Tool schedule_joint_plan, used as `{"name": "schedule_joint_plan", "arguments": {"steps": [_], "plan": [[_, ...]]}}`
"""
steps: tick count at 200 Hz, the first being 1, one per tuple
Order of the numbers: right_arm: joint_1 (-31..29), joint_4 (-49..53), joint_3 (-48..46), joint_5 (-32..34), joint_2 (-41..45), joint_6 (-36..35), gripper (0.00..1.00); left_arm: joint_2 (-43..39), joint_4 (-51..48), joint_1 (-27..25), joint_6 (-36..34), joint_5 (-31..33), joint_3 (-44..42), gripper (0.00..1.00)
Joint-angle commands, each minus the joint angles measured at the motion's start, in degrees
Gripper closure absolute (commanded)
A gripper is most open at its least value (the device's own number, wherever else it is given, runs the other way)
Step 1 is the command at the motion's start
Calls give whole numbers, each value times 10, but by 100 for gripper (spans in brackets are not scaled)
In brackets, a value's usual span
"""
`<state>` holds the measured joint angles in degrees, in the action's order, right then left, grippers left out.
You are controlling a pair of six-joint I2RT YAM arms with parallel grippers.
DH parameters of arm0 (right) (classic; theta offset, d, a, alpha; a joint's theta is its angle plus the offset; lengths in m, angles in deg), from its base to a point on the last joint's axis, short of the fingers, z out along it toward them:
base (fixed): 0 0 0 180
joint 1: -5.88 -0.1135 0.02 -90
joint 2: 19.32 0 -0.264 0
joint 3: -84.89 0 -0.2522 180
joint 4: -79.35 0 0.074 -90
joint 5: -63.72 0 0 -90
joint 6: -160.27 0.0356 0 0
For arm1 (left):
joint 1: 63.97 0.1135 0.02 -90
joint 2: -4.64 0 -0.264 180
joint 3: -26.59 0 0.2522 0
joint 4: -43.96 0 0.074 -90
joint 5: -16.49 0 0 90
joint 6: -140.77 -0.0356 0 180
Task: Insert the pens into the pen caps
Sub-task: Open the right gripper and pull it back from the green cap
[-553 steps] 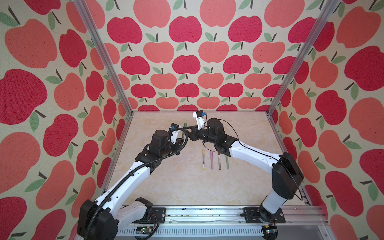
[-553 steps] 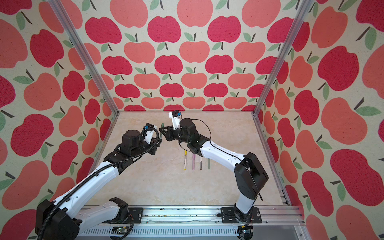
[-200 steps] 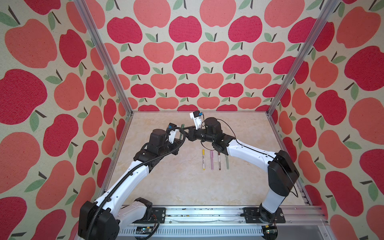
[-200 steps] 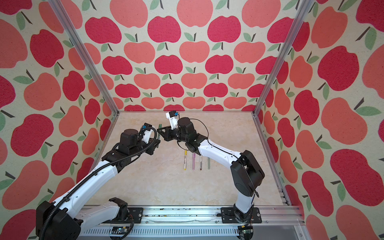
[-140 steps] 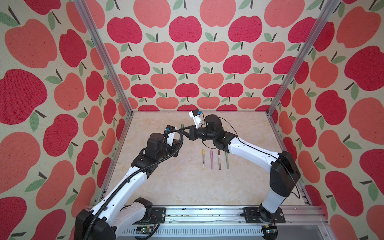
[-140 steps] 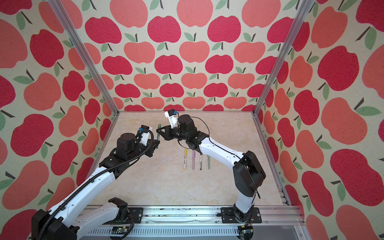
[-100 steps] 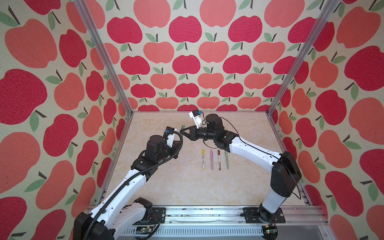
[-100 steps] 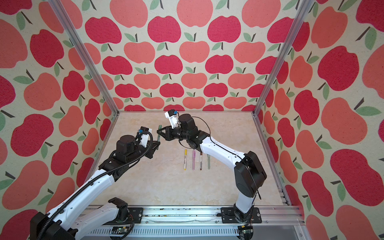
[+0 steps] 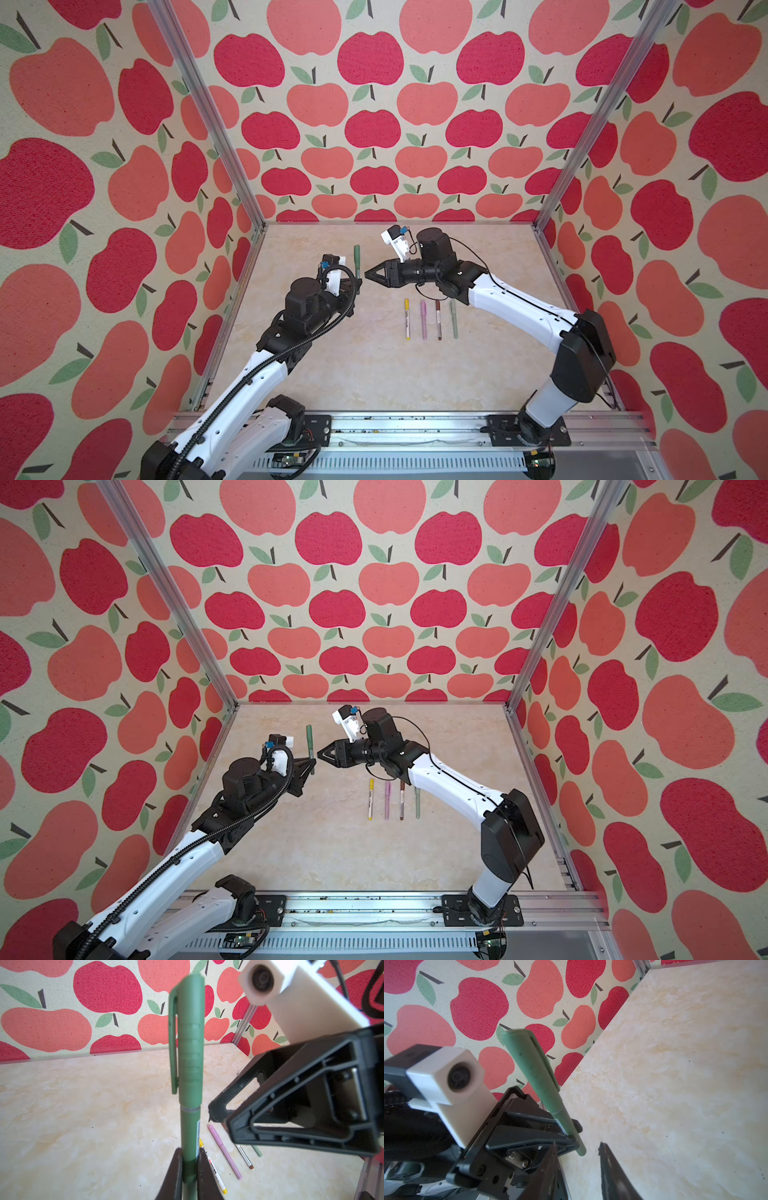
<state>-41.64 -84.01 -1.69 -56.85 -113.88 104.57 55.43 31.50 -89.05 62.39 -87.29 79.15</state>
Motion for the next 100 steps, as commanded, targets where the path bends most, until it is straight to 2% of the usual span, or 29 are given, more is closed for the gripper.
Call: {"name": "schedule_joint_plan", "arguments": {"steps": [1, 42, 100], "plan": [[9, 22, -8, 2, 45, -25, 62, -13, 3, -5, 15, 9, -8, 100], [26, 78, -21, 83, 81, -47, 57, -6, -34, -31, 31, 32, -6, 100], [15, 59, -34, 69, 76, -43, 52, 2, -41, -60, 51, 63, -17, 100]]}}
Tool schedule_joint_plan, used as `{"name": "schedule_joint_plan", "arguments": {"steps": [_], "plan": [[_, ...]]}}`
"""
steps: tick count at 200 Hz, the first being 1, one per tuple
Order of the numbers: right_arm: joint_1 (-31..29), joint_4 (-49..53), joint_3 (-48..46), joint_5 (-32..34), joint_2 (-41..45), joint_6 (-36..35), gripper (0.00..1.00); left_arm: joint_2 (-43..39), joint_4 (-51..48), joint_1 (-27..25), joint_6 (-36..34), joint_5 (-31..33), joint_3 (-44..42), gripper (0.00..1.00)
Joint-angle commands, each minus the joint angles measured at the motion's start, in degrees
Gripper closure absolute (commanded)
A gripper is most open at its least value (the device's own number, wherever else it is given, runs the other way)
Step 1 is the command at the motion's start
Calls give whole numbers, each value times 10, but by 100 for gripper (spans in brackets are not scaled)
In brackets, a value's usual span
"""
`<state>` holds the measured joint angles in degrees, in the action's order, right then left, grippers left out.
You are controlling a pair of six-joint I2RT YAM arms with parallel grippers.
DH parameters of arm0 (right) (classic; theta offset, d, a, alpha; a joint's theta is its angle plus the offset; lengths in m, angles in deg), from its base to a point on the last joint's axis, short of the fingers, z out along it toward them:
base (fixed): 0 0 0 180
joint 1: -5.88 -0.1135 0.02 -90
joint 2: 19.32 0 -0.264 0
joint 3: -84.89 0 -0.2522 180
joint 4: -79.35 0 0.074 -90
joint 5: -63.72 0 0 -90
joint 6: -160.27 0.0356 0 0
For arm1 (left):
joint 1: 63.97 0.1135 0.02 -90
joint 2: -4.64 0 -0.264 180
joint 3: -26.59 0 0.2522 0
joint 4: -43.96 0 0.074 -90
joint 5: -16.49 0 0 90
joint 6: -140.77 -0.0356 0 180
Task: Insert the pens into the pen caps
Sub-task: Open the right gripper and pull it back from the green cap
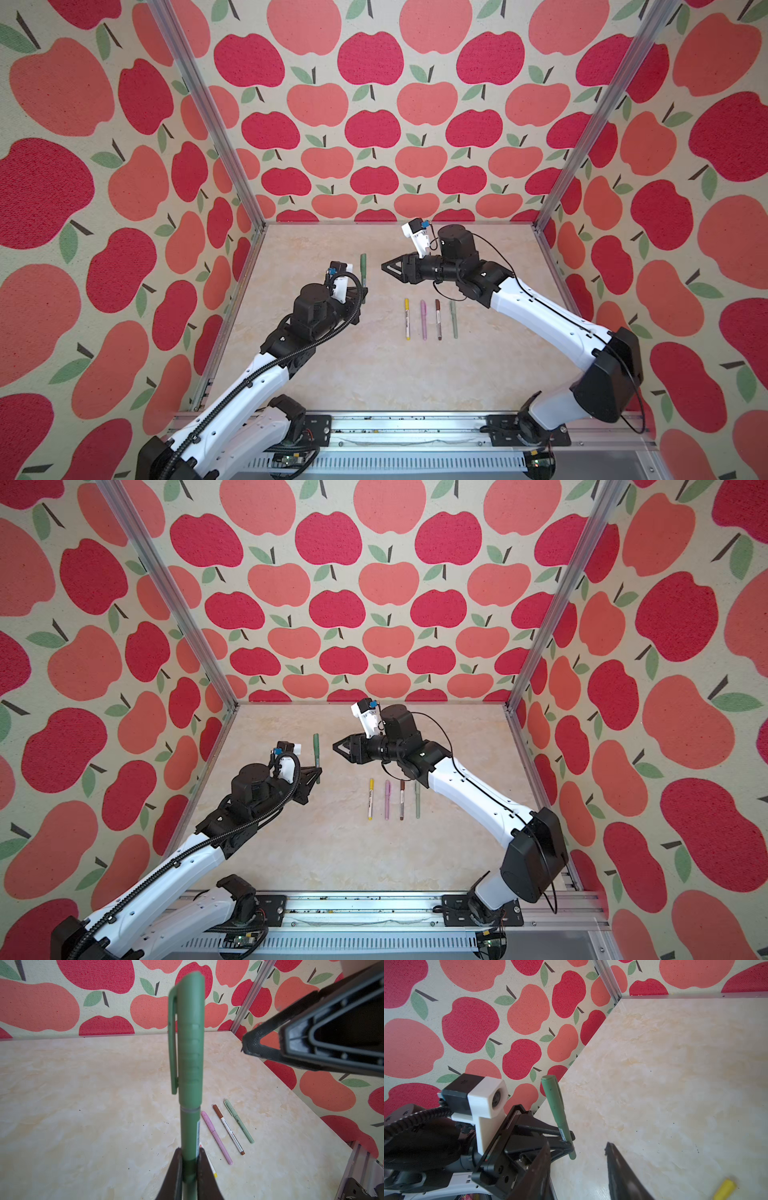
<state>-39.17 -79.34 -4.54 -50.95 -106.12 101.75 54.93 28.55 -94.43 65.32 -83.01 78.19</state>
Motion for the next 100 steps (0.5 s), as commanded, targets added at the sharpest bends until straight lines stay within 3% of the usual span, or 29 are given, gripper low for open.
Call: {"name": "schedule_joint_plan", "arguments": {"steps": [1, 20, 59, 100], "plan": [[-10, 13, -6, 11, -2, -15, 52, 8, -12, -6, 23, 20, -7, 100], [-11, 29, -9, 35, -3, -16, 51, 29, -19, -13, 51, 29, -7, 100], [7, 96, -26, 152, 12, -9, 49, 87, -62, -41, 105, 52, 8, 100], [44, 113, -64, 199, 45, 12, 48, 165, -103, -79, 170, 62, 30, 100]]}}
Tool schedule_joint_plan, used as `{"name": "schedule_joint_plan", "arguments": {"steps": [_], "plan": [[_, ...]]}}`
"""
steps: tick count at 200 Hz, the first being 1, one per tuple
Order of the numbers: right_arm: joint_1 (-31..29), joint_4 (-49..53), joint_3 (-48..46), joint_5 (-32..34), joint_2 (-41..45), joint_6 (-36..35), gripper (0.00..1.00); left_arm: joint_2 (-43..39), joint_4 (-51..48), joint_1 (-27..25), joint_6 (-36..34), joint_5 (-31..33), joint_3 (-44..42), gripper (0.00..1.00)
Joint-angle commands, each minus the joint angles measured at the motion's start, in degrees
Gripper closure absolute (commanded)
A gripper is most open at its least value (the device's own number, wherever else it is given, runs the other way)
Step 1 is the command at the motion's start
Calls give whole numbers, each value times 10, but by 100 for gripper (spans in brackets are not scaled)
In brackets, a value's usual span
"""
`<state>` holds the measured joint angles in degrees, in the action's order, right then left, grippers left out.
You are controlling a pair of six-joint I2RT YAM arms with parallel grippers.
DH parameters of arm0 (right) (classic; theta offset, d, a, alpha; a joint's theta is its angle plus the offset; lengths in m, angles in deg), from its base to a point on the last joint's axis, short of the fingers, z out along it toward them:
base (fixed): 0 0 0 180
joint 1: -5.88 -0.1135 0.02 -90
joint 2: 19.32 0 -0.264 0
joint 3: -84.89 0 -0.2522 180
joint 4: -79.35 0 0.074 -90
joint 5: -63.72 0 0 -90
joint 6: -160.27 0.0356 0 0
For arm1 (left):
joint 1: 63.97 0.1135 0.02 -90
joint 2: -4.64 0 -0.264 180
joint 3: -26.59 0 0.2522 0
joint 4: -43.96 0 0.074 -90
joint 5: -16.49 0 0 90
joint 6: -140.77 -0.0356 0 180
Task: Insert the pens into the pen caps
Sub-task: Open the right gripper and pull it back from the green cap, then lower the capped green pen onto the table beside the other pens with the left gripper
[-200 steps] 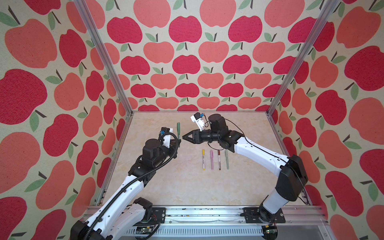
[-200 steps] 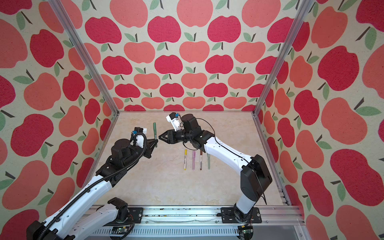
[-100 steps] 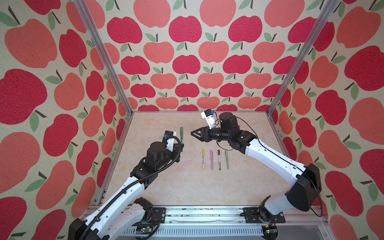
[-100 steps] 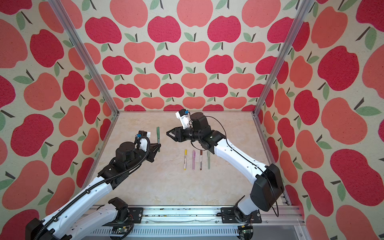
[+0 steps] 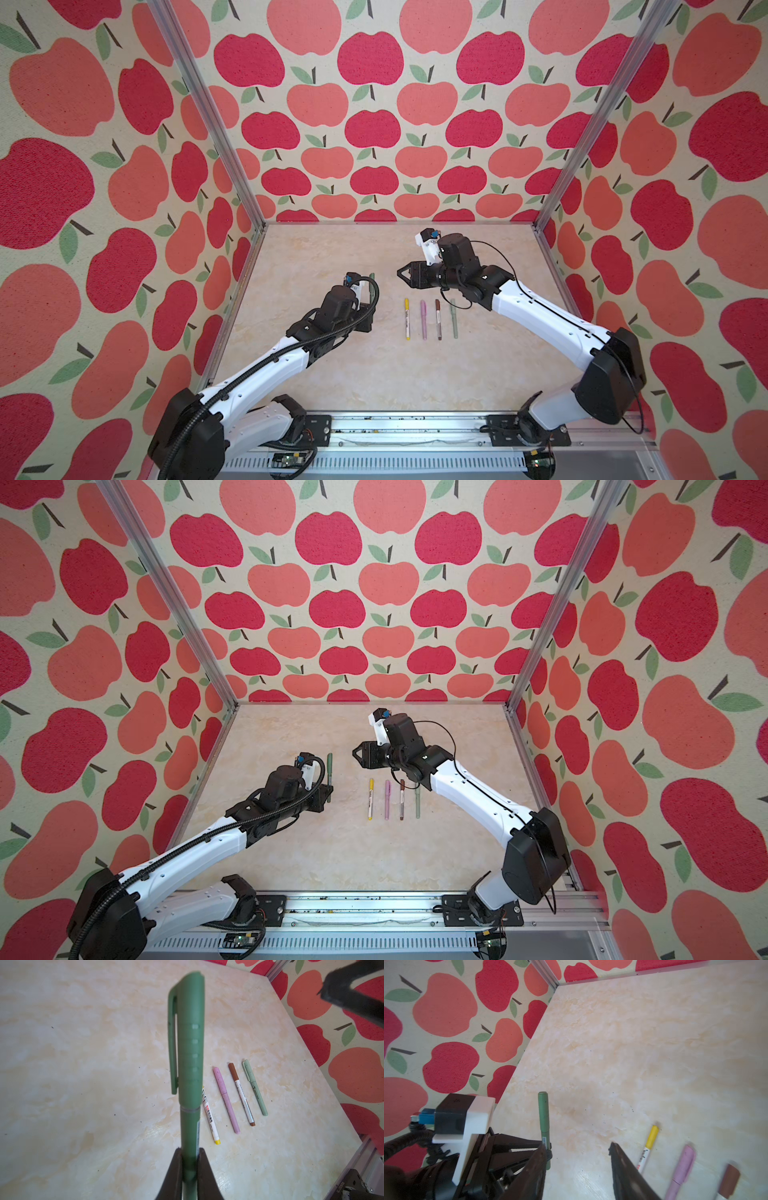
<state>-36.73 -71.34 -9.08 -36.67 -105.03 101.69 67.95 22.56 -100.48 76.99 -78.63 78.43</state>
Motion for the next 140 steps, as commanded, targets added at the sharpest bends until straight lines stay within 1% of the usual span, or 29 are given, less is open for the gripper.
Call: {"name": "schedule_joint_plan", "arguments": {"steps": [1, 25, 69, 102, 140], "plan": [[20, 33, -19, 57, 35, 13, 48, 37, -44, -20, 55, 18, 28, 100], [34, 40, -35, 72, 52, 14, 48, 85, -58, -35, 83, 14, 47, 100], [49, 38, -56, 66, 71, 15, 47, 172, -107, -47, 112, 14, 107, 100], [57, 31, -73, 61, 83, 18, 47, 233, -154, -49, 119, 1, 157, 100], [67, 23, -87, 55, 96, 22, 46, 293, -182, -52, 126, -8, 200, 100]]}}
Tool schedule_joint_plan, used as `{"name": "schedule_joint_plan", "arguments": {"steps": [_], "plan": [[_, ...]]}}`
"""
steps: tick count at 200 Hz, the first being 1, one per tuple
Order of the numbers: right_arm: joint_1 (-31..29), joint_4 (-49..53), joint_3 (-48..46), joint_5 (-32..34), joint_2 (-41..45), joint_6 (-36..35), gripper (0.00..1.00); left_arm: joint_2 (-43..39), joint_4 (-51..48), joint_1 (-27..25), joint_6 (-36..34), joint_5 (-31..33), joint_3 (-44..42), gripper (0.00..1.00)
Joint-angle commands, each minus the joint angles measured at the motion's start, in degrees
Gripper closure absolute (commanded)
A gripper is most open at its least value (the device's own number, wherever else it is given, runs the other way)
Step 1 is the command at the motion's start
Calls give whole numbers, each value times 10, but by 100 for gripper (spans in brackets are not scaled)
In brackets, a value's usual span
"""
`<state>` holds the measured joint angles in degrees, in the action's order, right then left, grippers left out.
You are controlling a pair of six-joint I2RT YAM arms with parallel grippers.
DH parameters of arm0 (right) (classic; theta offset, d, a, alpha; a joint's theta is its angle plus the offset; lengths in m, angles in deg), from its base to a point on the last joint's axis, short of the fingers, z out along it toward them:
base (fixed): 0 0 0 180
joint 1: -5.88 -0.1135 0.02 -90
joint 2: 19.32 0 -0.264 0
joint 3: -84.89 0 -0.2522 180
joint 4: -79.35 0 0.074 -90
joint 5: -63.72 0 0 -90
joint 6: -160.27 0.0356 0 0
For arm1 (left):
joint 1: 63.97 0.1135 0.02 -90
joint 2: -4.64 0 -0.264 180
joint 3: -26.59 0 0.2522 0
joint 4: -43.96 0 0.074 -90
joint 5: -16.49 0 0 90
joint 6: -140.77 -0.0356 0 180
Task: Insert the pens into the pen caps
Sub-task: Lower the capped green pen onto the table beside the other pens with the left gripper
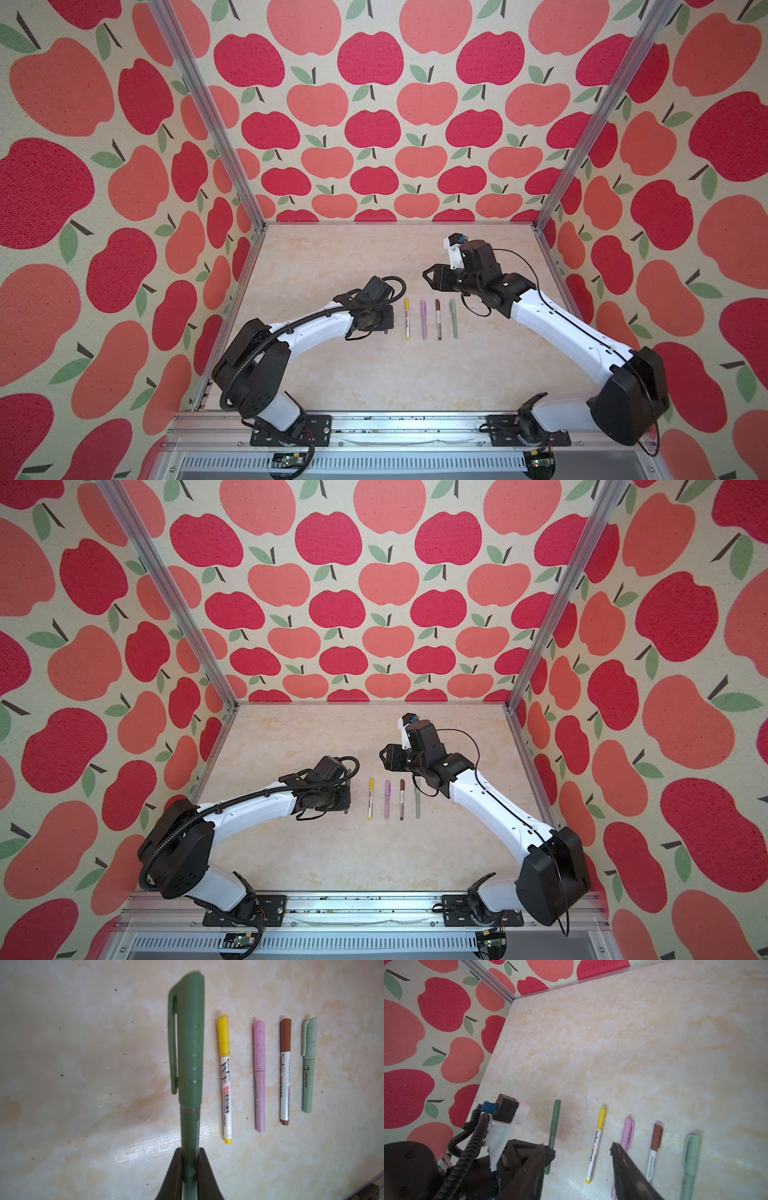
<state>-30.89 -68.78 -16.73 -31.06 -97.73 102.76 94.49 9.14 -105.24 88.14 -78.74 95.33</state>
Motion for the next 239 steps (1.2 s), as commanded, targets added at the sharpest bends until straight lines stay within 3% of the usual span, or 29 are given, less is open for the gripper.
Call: {"name": "schedule_joint_plan", "arguments": {"steps": [1, 96, 239], "plan": [[8, -3, -12, -2, 24, 11, 46, 29, -49, -5, 14, -7, 32, 100], [26, -14, -38, -13, 45, 15, 46, 122, -92, -7, 21, 7, 105, 100], [36, -21, -47, -25, 59, 19, 45, 167, -111, -8, 20, 1, 130, 100]]}}
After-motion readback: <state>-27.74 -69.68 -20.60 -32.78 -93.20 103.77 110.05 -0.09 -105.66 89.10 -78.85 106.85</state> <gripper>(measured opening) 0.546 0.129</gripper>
